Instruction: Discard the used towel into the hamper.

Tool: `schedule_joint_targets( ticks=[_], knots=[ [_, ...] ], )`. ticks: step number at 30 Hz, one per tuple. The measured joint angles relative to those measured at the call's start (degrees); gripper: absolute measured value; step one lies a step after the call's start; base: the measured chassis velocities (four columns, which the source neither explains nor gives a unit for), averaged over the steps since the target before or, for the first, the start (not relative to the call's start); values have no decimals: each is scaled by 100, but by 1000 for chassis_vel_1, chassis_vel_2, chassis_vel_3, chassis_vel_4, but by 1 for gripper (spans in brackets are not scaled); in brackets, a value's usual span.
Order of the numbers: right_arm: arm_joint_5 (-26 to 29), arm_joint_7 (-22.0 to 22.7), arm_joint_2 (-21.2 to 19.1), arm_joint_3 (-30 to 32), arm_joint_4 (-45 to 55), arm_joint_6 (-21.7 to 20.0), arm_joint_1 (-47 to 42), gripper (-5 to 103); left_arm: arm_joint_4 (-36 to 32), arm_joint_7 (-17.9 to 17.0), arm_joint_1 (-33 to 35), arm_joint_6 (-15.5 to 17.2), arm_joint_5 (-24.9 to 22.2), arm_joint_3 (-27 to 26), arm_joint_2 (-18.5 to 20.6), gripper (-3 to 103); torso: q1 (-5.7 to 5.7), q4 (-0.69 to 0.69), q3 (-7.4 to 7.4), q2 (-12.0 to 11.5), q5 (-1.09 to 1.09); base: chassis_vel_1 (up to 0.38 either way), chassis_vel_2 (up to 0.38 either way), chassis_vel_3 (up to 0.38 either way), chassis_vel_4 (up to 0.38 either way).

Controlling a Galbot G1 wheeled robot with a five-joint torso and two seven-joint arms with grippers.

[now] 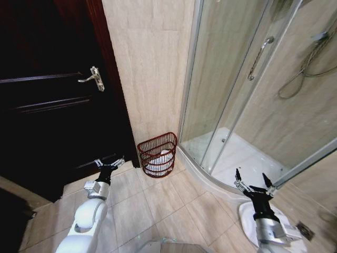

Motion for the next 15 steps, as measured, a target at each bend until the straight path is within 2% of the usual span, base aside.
schedule_joint_targets(
  ticks=[15],
  knots=[
    [-16, -24, 12, -1, -56, 108, 0, 100, -2, 0, 63, -91, 16, -25, -2, 100, -1, 1, 0, 0, 1, -35, -120, 40, 128]
  ],
)
